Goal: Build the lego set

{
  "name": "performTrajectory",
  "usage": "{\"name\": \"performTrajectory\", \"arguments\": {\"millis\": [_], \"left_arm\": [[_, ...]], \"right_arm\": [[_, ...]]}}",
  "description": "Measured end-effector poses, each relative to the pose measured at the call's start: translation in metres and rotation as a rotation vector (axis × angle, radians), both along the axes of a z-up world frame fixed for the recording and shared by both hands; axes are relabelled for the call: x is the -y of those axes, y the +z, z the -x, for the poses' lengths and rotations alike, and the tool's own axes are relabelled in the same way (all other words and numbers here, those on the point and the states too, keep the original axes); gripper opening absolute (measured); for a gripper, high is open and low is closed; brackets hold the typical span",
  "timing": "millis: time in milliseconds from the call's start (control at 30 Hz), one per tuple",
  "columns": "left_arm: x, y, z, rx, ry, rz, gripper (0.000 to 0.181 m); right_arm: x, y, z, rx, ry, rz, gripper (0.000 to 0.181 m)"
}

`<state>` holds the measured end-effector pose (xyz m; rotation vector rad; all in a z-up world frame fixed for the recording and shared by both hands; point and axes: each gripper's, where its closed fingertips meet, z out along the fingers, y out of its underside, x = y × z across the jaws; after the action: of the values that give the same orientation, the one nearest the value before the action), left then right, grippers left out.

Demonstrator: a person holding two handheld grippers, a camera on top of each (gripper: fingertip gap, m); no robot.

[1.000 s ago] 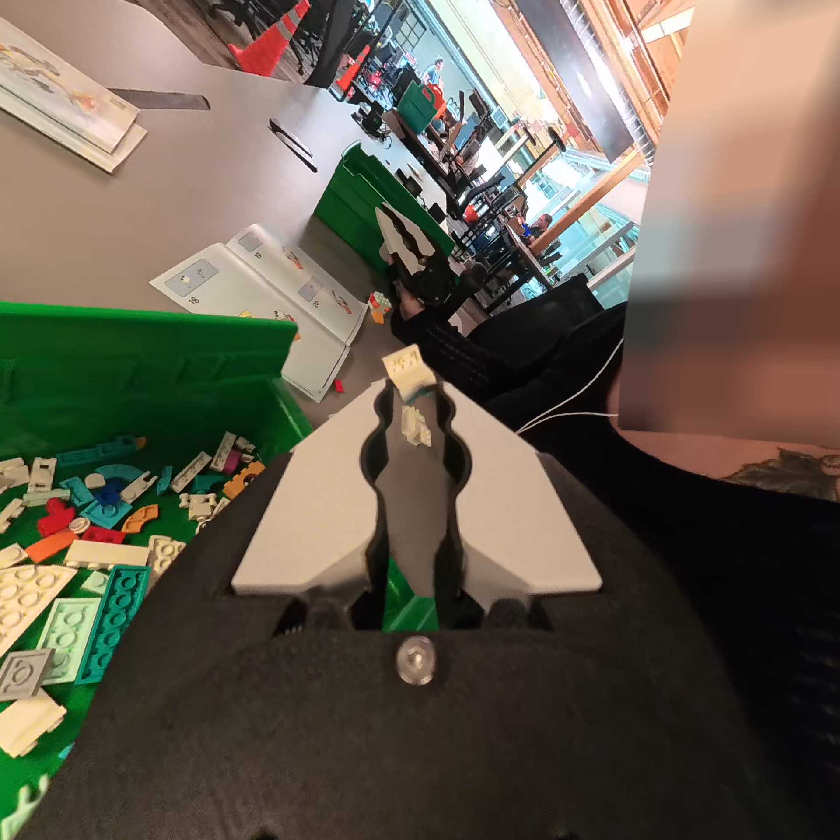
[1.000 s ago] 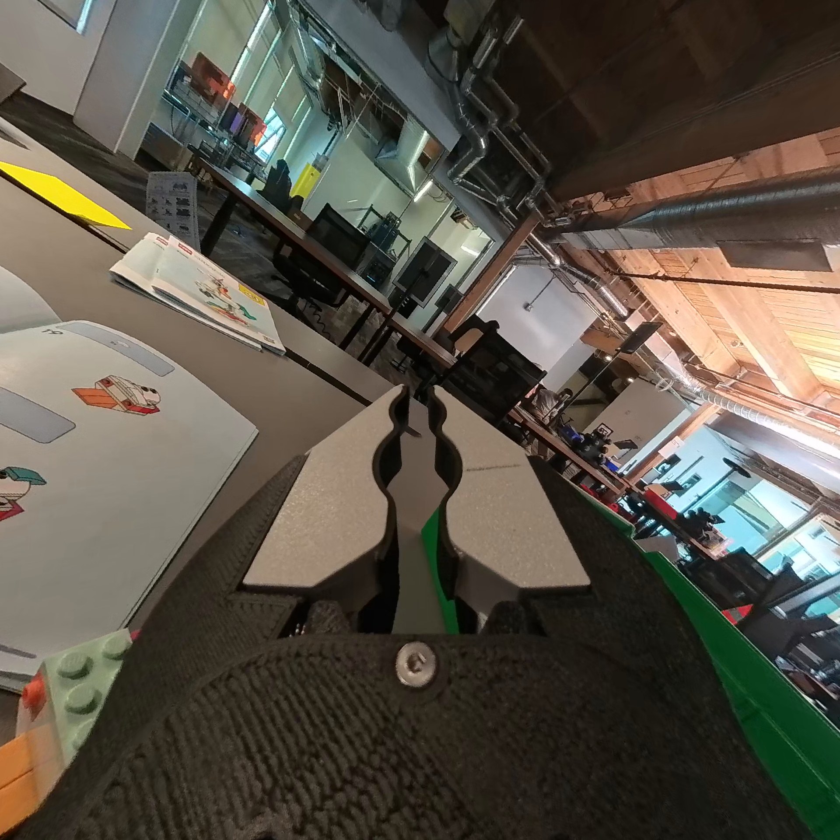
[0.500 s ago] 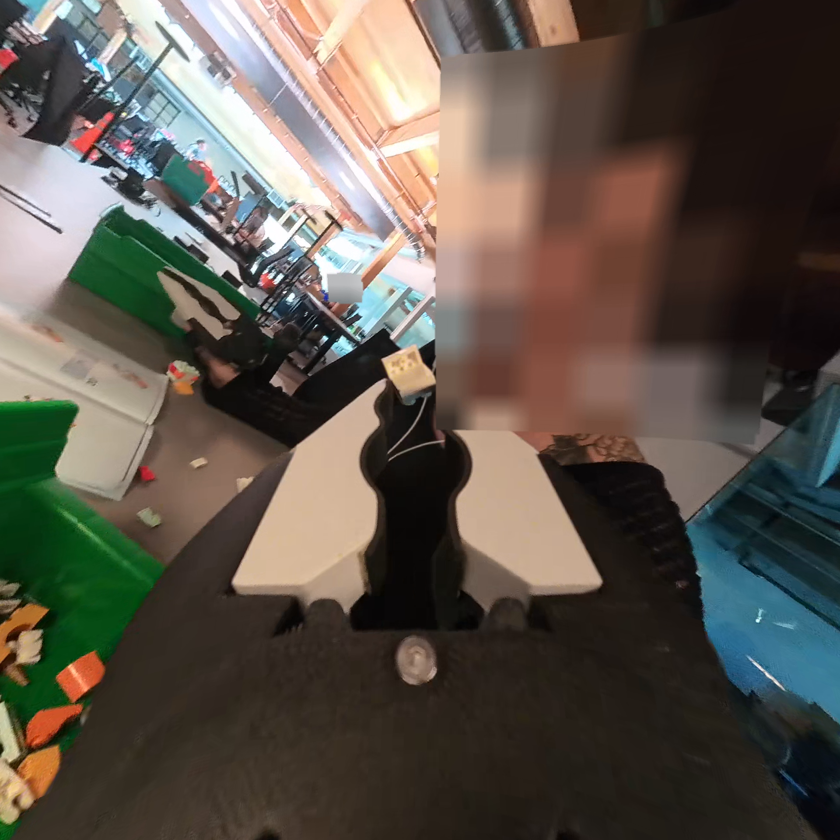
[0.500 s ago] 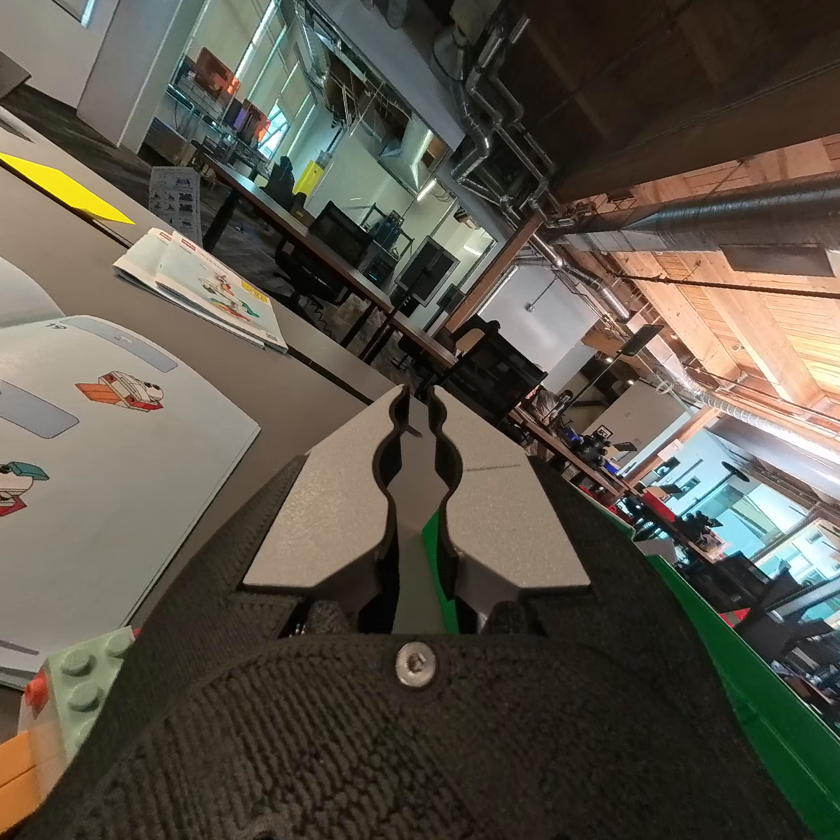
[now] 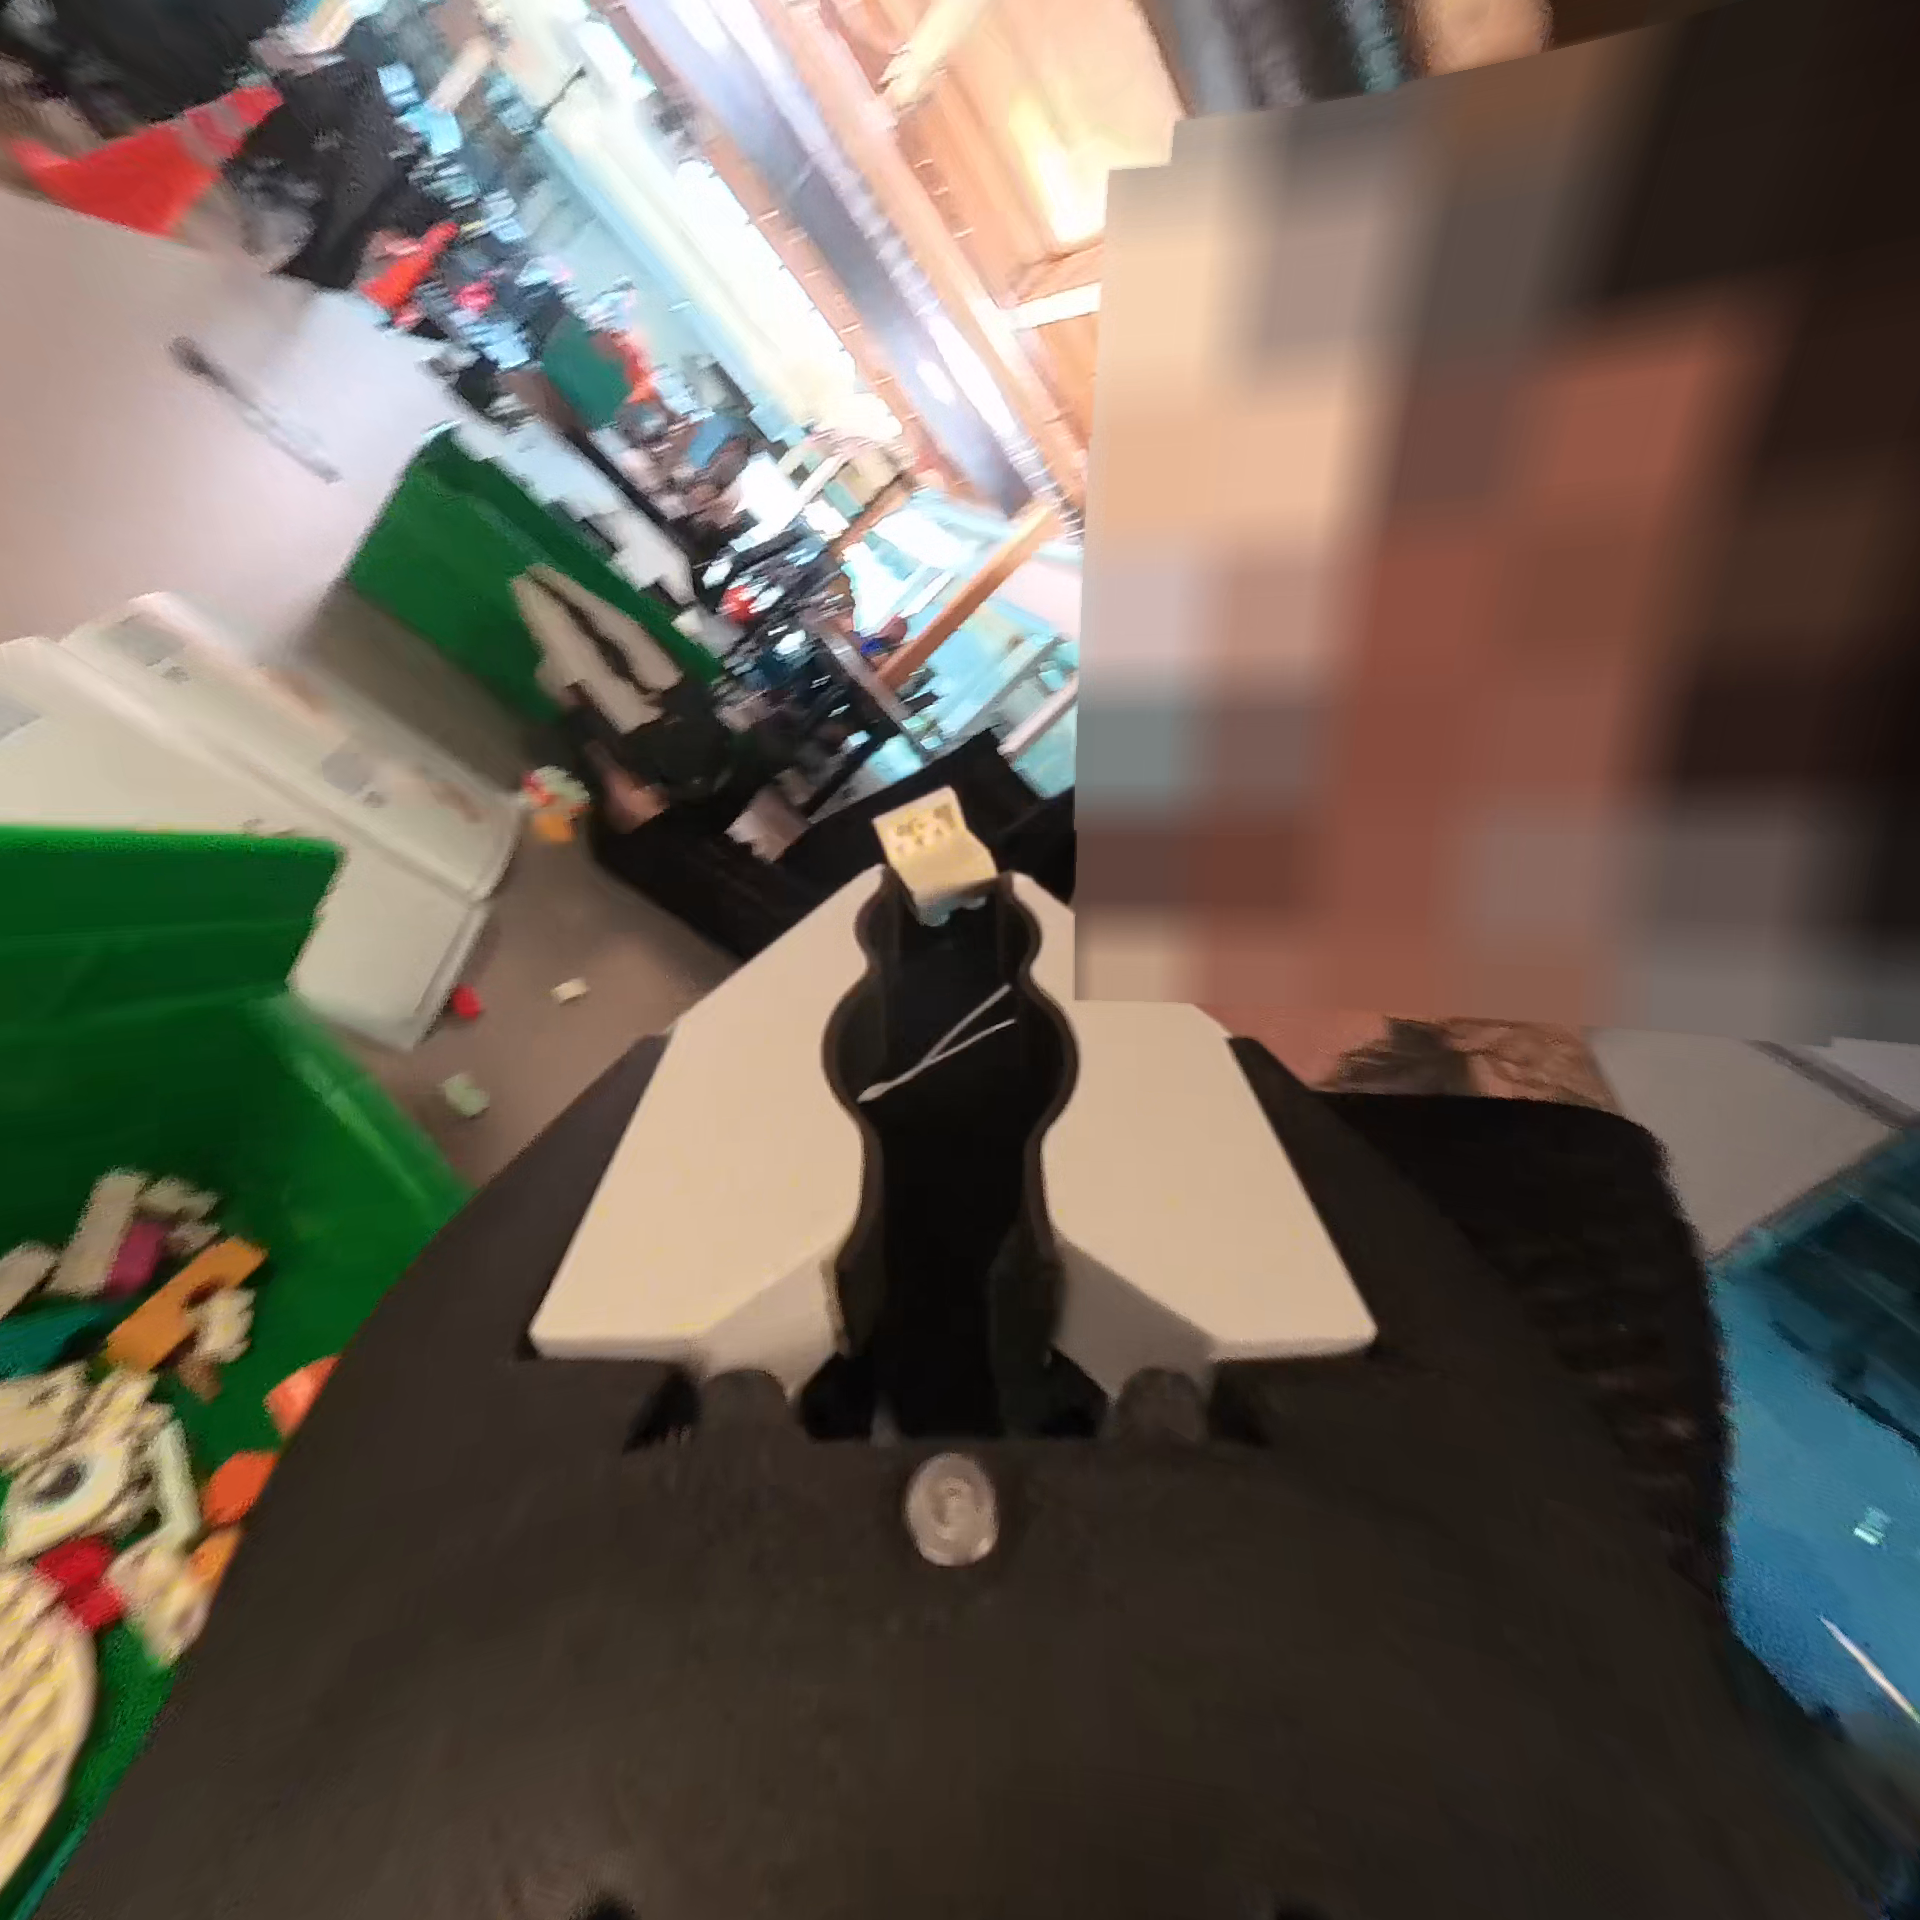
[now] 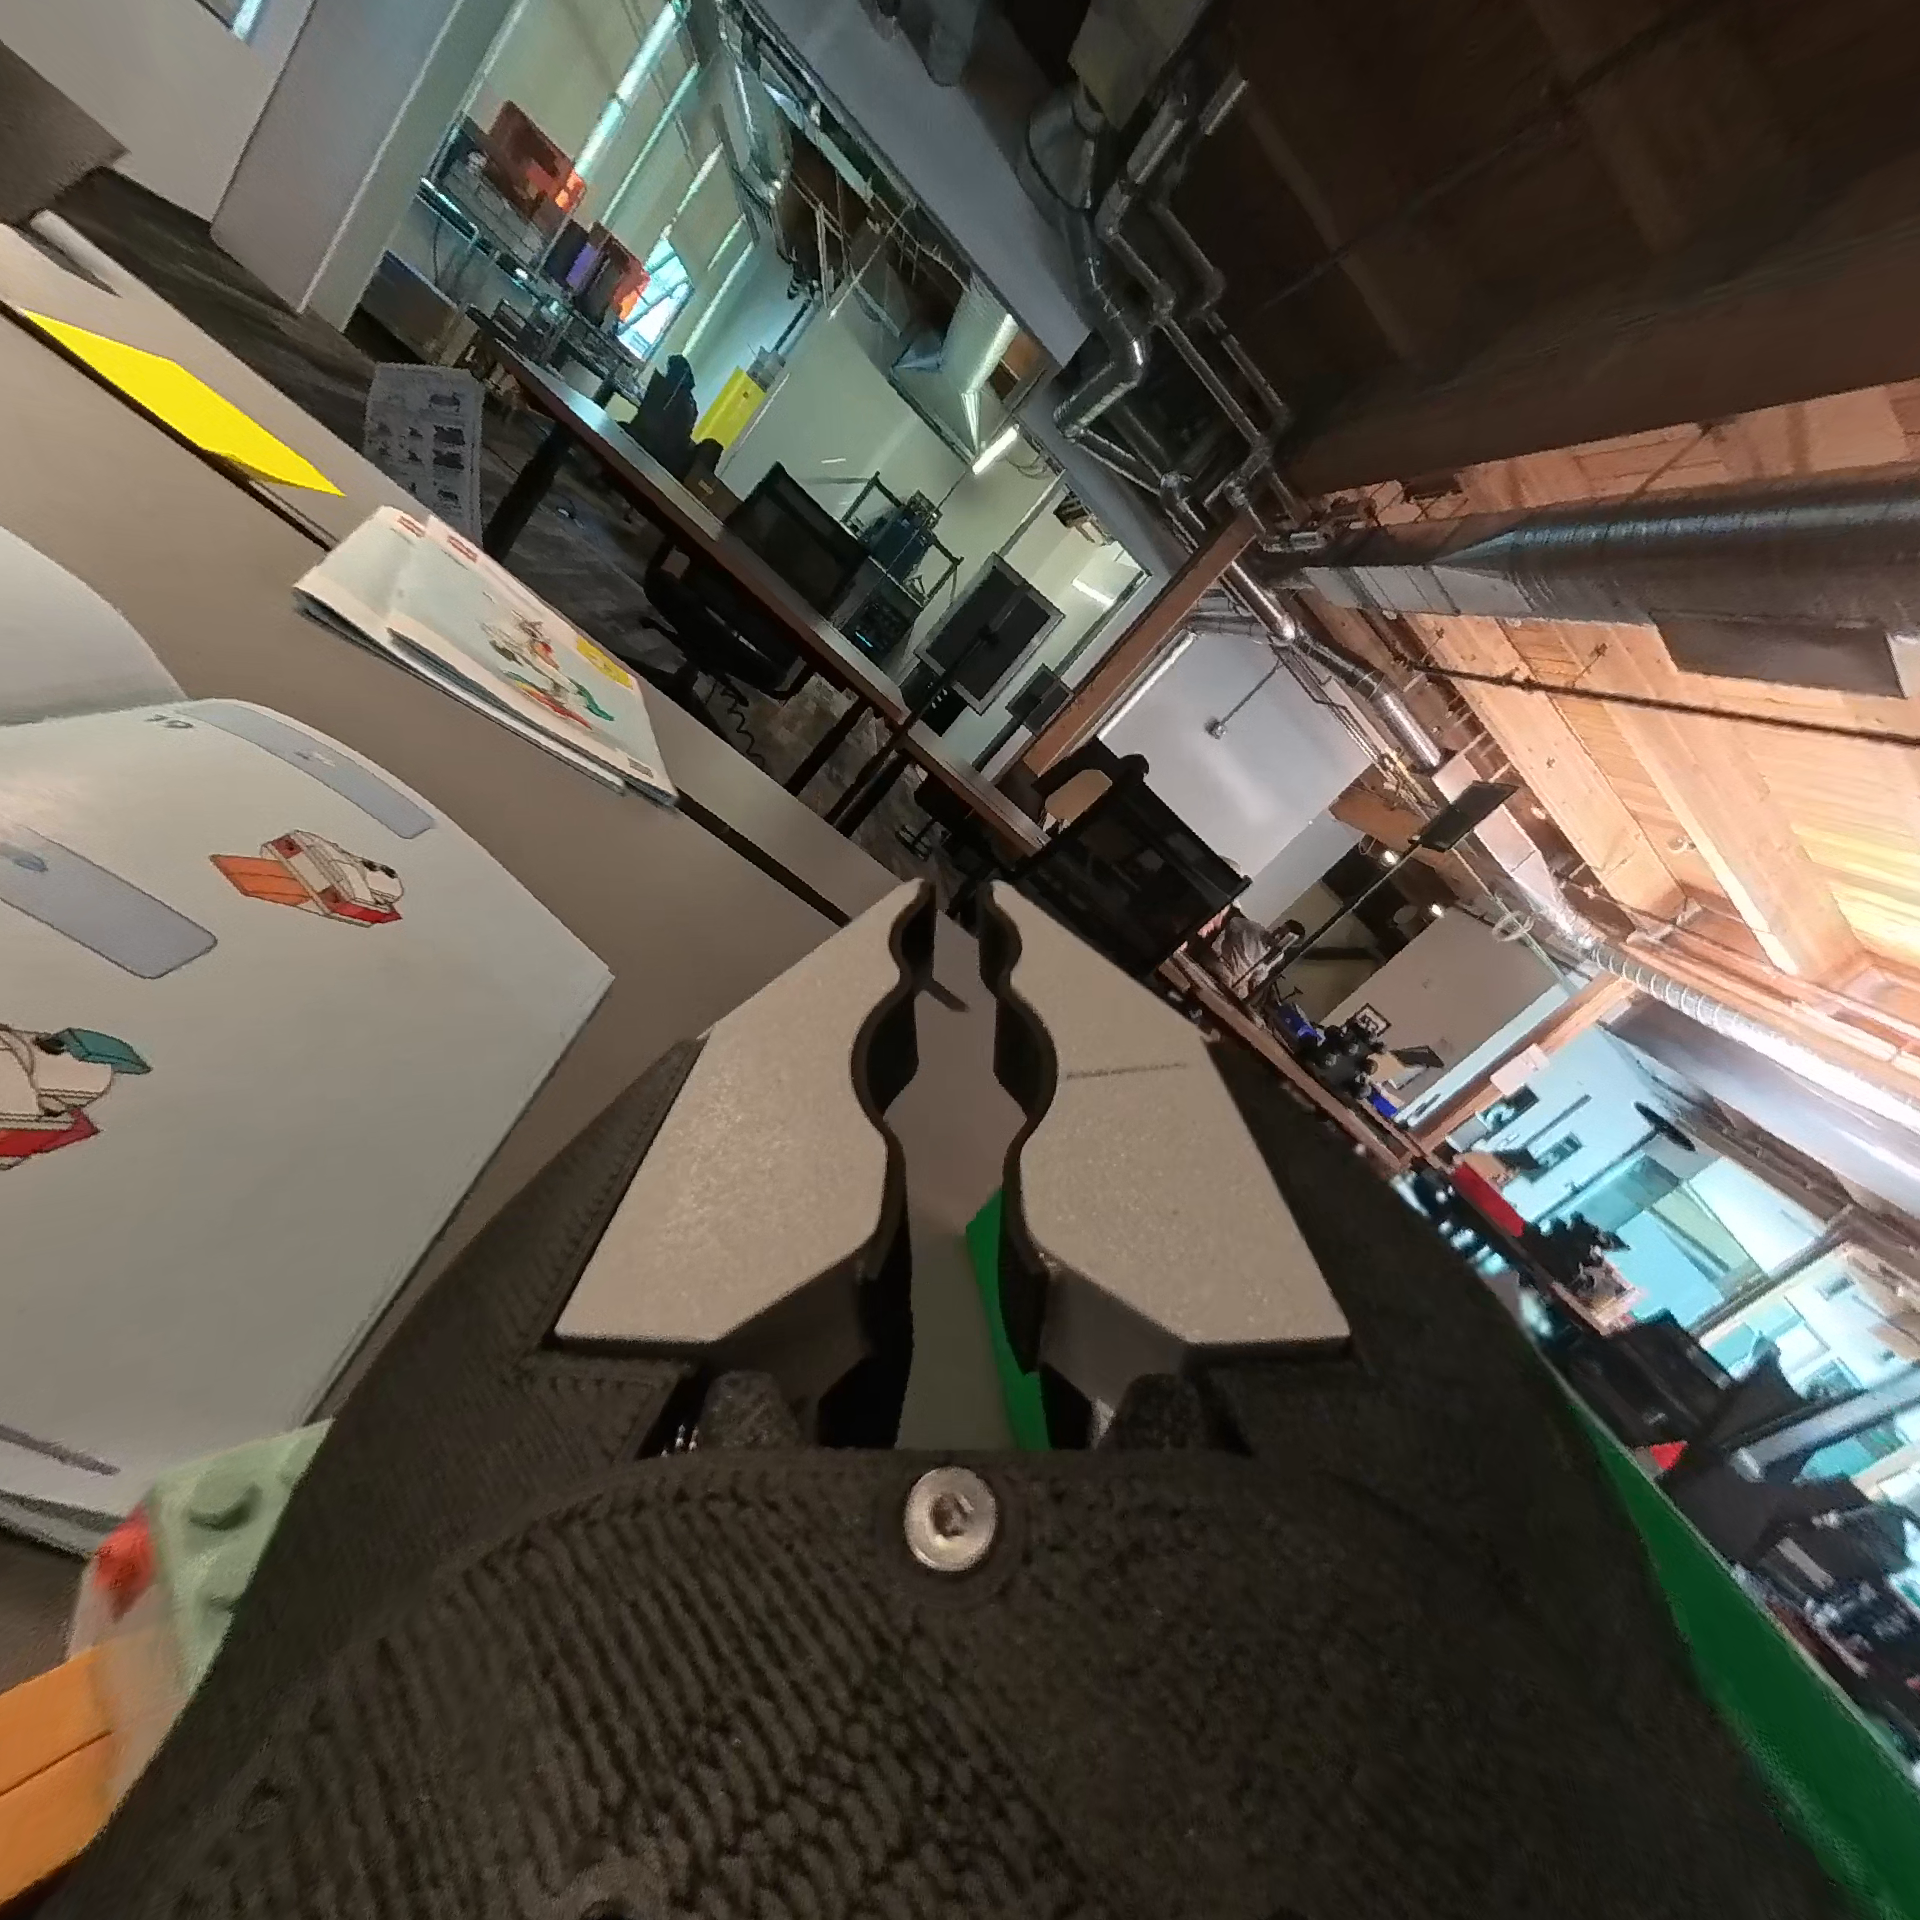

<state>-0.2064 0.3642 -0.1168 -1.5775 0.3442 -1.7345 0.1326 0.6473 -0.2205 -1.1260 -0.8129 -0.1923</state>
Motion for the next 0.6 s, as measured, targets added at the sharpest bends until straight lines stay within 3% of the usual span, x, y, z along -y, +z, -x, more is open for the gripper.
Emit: {"name": "performTrajectory", "arguments": {"millis": [33, 133, 333, 500, 600], "left_arm": [[-0.004, -0.006, -0.001, -0.053, 0.024, 0.023, 0.017], [-0.017, -0.031, -0.003, -0.258, 0.128, 0.118, 0.017], [-0.006, -0.049, -0.038, -0.559, 0.167, 0.127, 0.017], [0.010, -0.062, -0.087, -0.683, 0.179, 0.060, 0.018], [0.021, -0.069, -0.125, -0.662, 0.122, 0.006, 0.018]], "right_arm": [[0.003, 0.000, 0.005, 0.021, 0.019, -0.013, 0.007], [0.028, 0.007, 0.041, 0.112, 0.180, -0.037, 0.009], [0.147, 0.016, 0.143, 0.450, 0.650, -0.067, 0.012], [0.244, 0.022, 0.175, 0.467, 0.931, -0.025, 0.015], [0.275, 0.019, 0.184, 0.584, 0.974, -0.072, 0.022]]}}
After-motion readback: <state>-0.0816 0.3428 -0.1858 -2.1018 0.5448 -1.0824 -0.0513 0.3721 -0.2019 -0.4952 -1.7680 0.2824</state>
